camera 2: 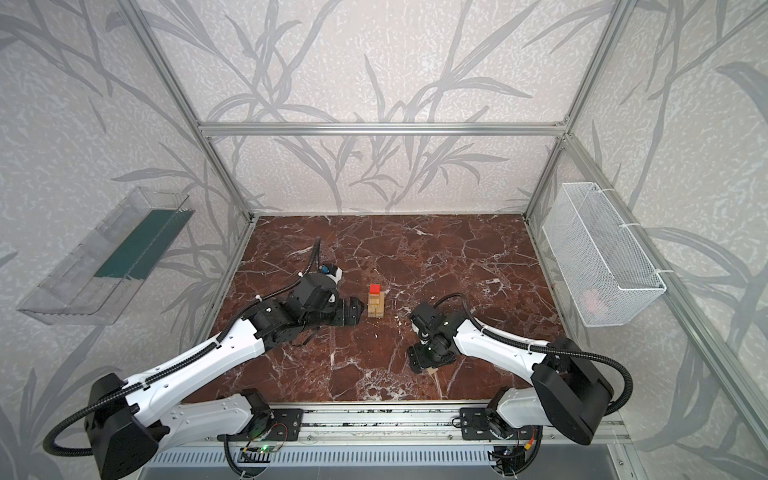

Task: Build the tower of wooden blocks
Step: 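Raise the left gripper away while the right gripper moves to a small wooden cube, then grasp the small wooden cube with the right gripper and lift it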

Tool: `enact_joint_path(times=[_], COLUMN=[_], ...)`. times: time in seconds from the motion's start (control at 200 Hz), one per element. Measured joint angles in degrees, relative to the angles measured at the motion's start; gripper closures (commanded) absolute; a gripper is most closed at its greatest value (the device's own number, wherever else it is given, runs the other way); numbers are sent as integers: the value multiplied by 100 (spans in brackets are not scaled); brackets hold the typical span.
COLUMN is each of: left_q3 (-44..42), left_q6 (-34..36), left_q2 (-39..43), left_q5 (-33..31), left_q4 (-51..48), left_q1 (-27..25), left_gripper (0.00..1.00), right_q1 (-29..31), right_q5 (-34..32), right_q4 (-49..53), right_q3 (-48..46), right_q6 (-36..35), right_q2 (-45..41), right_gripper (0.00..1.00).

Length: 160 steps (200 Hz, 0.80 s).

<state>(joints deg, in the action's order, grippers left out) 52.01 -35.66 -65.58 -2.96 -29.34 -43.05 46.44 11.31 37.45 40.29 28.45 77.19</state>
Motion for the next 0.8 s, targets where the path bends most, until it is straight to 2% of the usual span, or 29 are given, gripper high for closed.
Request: enact_joint_path(times=[0.13, 0.42, 0.595, 0.8], left_q3=[0, -4, -33, -87], left_q6=[-2, -7, -9, -42], left_q2=[28, 33, 68, 101], left_q5=[-11, -22, -26, -24], left_q4=[-2, -2, -2, -2], left_q1=[0, 0, 0, 4], left_gripper=[1, 1, 0, 0], right_q1=[317, 588, 645, 645], right_q5=[-214, -817, -1023, -1115], right_q4=[170, 396, 411, 409], right_q3=[2, 160, 269, 267], right_q6=[208, 907, 1252, 1342], right_q2=[22, 385, 503, 555], right_gripper=[30, 42, 48, 55])
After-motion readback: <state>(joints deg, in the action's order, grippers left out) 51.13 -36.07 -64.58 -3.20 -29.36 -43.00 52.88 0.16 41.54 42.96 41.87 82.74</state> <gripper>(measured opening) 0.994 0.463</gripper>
